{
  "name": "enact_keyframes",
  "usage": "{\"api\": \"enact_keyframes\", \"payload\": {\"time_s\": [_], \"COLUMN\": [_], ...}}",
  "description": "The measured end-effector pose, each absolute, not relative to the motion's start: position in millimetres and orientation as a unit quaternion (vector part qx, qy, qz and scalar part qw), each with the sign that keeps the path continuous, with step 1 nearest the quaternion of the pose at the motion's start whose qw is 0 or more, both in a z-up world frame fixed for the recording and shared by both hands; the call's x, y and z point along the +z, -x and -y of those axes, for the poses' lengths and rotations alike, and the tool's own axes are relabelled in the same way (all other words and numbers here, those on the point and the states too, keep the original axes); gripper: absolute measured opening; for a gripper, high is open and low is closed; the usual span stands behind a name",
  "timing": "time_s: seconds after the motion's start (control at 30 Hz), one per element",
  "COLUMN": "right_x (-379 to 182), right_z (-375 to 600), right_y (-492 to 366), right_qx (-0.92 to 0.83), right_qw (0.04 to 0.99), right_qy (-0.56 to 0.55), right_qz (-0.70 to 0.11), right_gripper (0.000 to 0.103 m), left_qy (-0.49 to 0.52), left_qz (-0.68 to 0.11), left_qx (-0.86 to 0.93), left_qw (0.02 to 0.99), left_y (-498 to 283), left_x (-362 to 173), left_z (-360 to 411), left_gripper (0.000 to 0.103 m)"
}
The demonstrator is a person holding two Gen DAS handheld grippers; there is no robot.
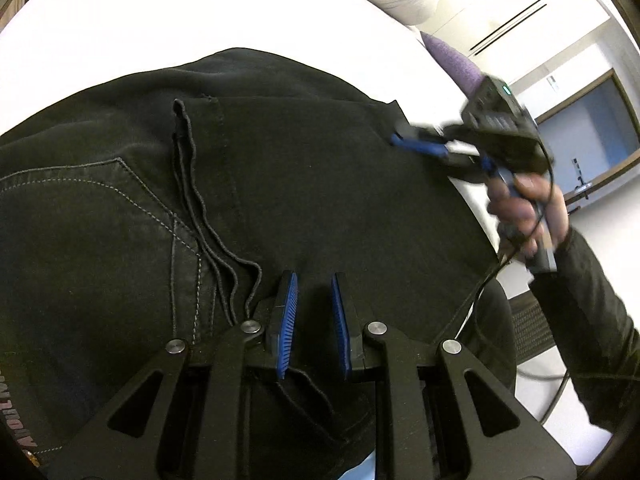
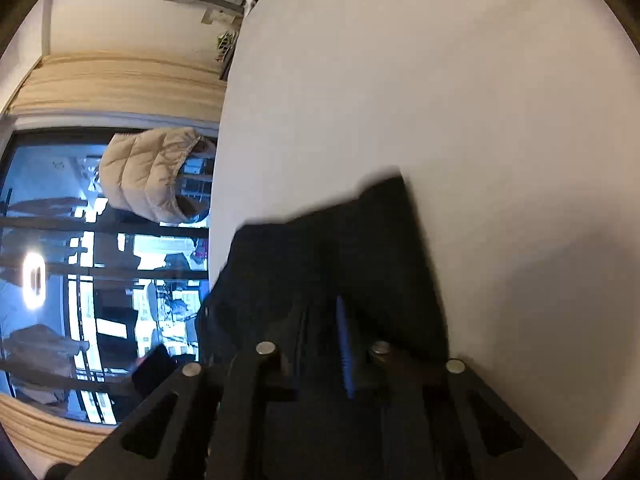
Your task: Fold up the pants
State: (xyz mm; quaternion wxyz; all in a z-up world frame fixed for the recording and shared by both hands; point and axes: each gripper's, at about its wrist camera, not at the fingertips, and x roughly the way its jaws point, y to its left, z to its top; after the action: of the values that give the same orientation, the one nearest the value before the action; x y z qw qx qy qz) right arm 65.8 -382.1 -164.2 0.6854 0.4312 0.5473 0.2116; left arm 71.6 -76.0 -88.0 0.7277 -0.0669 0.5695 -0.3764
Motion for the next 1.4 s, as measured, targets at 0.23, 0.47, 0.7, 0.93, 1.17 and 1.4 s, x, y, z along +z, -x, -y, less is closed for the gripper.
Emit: {"api": "enact_keyframes", "payload": {"time_s": [0.23, 0.47, 0.7, 0.93, 1.17, 1.4], "right_x": [-152, -140, -90, -119, -144, -114], "right_z": [381, 381, 379, 307, 268, 248], "right_y": [34, 108, 95, -7, -30, -26], "right_qx": [0.233, 0.195, 0.223, 0.265, 0.181, 0.236], "right_qw": [0.679, 0.680, 0.723, 0.684, 0.706, 0.687], "right_qy": [-0.415, -0.439, -0.478, -0.530, -0.482, -0.508], "right_qz": [-0.558, -0.554, -0.446, -0.426, -0.486, -0.463], "right_gripper": [0.023, 0.032, 0.039, 0.081, 0.071, 0.081], "left_qy": [0.082, 0.090, 0.089, 0.161, 0.334, 0.426], "left_qz": [-0.564, -0.553, -0.525, -0.497, -0.442, -0.433], "left_qx": [-0.382, -0.385, -0.374, -0.313, -0.184, -0.143], "left_qw": [0.727, 0.733, 0.759, 0.794, 0.812, 0.781], "left_y": [-81, -76, -53, -16, 34, 46], "left_x": [-98, -101, -72, -47, -48, -72], "left_z": [67, 53, 17, -82, -215, -267], "left_gripper": [0.017, 0.017, 0.017, 0.020, 0.091, 0.091]}}
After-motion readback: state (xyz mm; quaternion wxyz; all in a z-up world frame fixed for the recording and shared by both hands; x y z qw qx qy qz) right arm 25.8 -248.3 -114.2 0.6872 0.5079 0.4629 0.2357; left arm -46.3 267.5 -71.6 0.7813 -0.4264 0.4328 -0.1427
